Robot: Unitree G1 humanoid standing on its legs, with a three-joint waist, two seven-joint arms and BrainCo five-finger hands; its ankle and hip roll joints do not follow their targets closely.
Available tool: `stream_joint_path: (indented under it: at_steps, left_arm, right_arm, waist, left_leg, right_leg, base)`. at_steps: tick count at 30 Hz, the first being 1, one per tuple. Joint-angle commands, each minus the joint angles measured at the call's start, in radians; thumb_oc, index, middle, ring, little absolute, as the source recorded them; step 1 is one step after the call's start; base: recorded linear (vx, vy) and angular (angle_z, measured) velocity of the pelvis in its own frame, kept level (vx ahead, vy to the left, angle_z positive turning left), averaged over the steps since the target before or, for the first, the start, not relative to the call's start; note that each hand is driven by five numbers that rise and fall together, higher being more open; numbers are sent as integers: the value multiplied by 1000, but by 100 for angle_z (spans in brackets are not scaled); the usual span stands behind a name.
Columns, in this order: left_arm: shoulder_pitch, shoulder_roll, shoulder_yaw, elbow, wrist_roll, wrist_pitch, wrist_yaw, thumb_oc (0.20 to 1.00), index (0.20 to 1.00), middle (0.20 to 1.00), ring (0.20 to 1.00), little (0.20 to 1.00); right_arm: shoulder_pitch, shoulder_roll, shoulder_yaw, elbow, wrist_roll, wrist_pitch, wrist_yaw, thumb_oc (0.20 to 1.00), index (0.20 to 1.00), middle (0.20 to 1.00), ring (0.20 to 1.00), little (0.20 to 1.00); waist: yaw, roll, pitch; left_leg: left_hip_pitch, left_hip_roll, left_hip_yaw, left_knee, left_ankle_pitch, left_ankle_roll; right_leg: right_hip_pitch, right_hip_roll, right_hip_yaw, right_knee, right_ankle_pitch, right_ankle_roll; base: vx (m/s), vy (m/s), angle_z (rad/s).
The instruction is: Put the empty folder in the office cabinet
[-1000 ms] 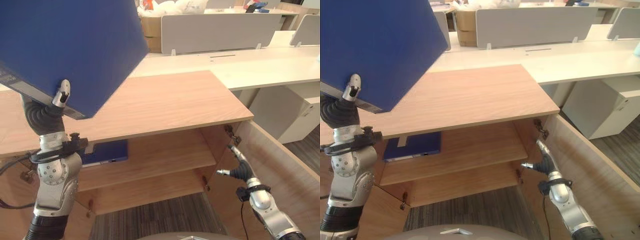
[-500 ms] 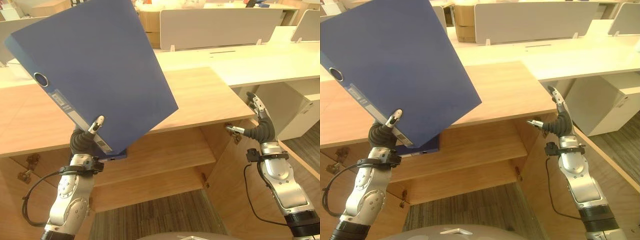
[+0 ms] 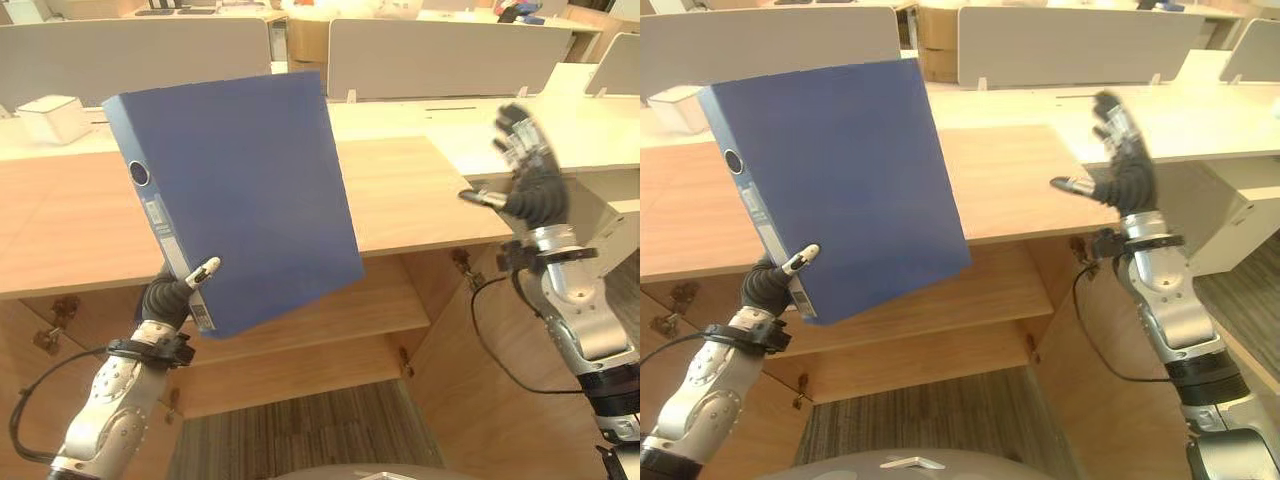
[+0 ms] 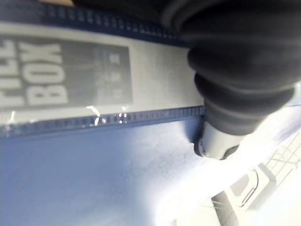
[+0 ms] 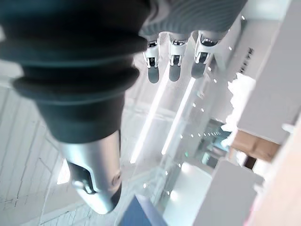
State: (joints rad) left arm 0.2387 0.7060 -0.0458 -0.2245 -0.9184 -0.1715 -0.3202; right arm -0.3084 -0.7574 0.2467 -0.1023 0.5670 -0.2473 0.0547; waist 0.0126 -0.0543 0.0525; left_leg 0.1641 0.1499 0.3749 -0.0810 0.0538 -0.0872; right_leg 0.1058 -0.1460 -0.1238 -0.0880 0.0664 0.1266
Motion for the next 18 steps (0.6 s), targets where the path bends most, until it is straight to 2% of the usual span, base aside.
stream_joint_path:
  at_steps: [1,3,9,12,18]
  left_arm:
    - [-63,79,23,-43,-42,-68,-38,200,200,200,200,200]
    - [-49,139,24,-46,-57,-67,-58,200,200,200,200,200]
    - [-68,211,-7,-55,-80,-81,-78,200,200,200,200,200]
    - [-98,222,-40,-65,-92,-87,-79,200,200,200,200,200]
    - [-129,204,-61,-81,-92,-93,-72,200,200,200,200,200]
  right_arm:
    - [-86,-29,0,11,189,-5,91,1000,1000,1000,1000,1000]
    - [-89,-80,81,-3,317,28,170,1000,1000,1000,1000,1000]
    - [-112,-122,197,-14,450,67,234,1000,1000,1000,1000,1000]
    - [-127,-98,236,1,513,84,246,1000,1000,1000,1000,1000]
    - [-150,-55,274,22,532,104,242,1000,1000,1000,1000,1000]
  waist:
    - [24,-33,-34]
    - [30,-38,-36]
    - [39,-43,-34]
    - [46,-41,-34]
    - [51,-40,-34]
  left_leg:
    - [19,63,-93,-6,-56,-61]
    - [12,64,-93,-6,-51,-66]
    - [5,66,-100,-6,-44,-72]
    - [-1,66,-106,-6,-40,-74]
    - [-4,67,-111,-6,-40,-75]
  right_leg:
    - [-23,-130,0,7,61,98]
    - [-23,-130,-7,6,63,100]
    - [-21,-131,-18,6,63,104]
    - [-21,-134,-26,6,63,105]
    - [-19,-137,-29,6,63,104]
  base:
    - [0,0,0]
    - [0,0,0]
    - [-1,0,1]
    - [-1,6,7]
    - [2,3,5]
